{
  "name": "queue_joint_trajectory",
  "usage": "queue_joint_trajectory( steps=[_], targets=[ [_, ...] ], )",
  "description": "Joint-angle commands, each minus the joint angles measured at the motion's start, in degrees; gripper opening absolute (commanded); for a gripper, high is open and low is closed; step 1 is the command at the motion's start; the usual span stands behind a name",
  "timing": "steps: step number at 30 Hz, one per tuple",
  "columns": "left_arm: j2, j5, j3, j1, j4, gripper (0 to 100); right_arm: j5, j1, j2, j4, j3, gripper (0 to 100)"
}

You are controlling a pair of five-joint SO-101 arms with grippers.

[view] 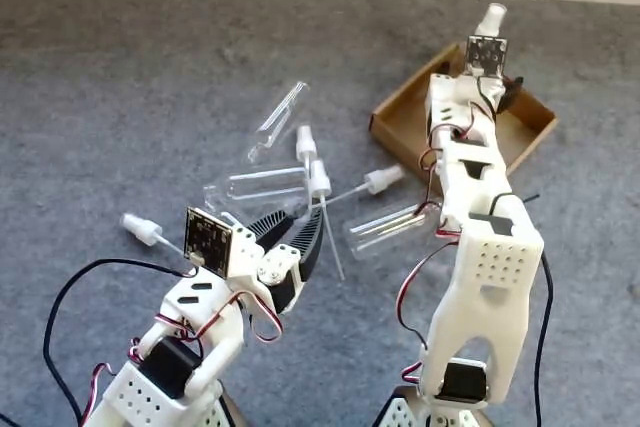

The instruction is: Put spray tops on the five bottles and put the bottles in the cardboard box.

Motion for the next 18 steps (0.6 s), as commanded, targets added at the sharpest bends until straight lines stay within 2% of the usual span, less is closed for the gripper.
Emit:
queue_joint_trajectory(
  steps=[1, 9, 18],
  targets=[
    [-0.22, -0.70, 1.19, -0.66, 0.18, 4, 0.26, -0.66, -3.74, -0.84, -3.65, 44.0],
    [-0.22, -0.70, 1.19, -0.66, 0.18, 4, 0.53, -0.92, -14.90, 7.43, 0.66, 44.0],
    [-0.22, -0.70, 1.19, -0.66, 0.18, 4, 0.53, -1.01, -24.13, 7.60, 9.54, 44.0]
  ],
)
